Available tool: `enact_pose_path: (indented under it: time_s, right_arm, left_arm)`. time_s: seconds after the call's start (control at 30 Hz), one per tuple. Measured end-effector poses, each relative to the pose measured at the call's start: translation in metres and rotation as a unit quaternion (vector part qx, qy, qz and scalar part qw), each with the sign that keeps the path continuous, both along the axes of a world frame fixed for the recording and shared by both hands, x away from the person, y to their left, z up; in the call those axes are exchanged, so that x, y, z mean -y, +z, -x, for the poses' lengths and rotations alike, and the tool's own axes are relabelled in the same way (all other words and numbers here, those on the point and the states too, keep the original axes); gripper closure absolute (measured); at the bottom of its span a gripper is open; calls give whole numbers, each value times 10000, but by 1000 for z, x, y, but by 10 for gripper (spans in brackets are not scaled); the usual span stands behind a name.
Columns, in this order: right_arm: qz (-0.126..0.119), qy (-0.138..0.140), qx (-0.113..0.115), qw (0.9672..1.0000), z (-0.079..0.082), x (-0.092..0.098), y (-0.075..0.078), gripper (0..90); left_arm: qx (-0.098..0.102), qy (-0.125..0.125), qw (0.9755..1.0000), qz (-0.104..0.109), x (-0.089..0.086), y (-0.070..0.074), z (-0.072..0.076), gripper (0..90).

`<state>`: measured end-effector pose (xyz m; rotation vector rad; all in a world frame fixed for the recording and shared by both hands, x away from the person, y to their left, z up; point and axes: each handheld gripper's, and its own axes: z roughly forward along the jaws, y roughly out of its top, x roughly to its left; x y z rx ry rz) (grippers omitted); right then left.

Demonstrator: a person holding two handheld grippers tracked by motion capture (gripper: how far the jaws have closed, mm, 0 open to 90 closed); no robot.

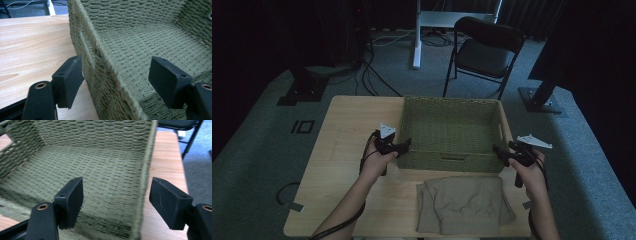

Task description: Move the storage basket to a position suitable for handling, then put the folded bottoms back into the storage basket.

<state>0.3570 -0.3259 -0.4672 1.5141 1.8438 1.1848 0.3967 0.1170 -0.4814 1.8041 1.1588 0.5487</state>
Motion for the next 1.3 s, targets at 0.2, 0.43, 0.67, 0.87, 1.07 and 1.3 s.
enact_pose_path:
  time_s: [0.2,0.43,0.67,0.87,1.07,1.3]
  right_arm:
    - [21,-144,154,9998,0,-5,6,158]
    - [153,-26,290,9995,8,-13,12,130]
    - [121,167,344,9992,15,-19,20,122]
    - [69,262,379,9989,22,-22,23,134]
    - [68,312,437,9985,32,-23,24,134]
    - [59,282,527,9982,43,-21,25,134]
  left_arm:
    - [105,-61,9996,236,-8,14,5,199]
    - [134,-183,9990,372,-23,26,21,186]
    - [197,-419,9983,365,-29,35,39,184]
    - [40,-653,9970,407,-28,37,49,184]
    - [68,-826,9960,341,-22,36,60,184]
    - [218,-925,9949,341,-14,37,71,184]
